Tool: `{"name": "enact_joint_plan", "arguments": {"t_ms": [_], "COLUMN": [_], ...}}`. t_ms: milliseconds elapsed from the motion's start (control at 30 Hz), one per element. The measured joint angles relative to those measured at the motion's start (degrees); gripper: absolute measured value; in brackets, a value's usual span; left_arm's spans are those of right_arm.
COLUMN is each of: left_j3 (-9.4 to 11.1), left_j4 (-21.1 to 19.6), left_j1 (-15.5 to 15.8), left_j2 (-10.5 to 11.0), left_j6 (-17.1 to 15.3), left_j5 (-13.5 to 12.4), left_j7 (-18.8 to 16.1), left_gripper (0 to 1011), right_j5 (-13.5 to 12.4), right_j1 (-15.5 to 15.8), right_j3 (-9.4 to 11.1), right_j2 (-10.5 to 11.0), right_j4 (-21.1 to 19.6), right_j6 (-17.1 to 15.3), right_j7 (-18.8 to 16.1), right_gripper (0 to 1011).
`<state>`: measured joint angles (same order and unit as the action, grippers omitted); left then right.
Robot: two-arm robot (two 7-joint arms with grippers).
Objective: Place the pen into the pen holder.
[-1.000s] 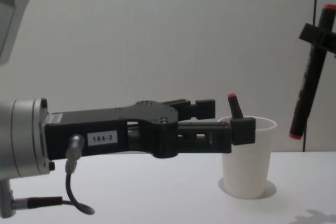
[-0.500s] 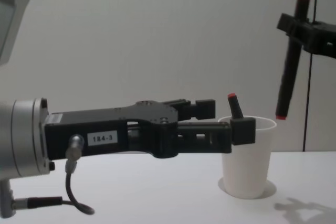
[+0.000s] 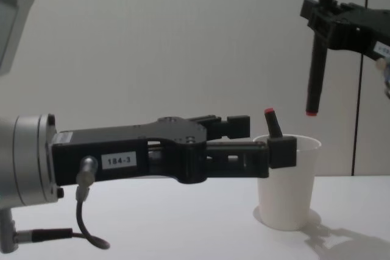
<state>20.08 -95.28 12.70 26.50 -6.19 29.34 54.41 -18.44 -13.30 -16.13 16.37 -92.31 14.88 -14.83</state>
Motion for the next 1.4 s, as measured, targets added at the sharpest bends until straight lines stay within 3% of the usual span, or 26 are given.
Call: {"name": "enact_joint_plan", "arguments": {"t_ms": [433,1400], "left_j3": [0.0,0.0], "left_j4": [0.0,0.0], "left_j1": [0.0,0.0], "left_j2": [0.0,0.0], "left_j6": [0.0,0.0], "left_j5": [0.0,0.0], "left_j7": [0.0,0.0], "left_gripper": [1001,1001], "right_j5": [4.6,6.3], "right_j1": [-2.9,-8.4], "right_j3": [-1.0,-3.1], "right_j2": [-2.8,-8.4], "right_j4": [3.8,16.3], "right_j6": [0.8,-3.7], "right_j7": [1.8,2.6], "right_gripper": [230,230]}}
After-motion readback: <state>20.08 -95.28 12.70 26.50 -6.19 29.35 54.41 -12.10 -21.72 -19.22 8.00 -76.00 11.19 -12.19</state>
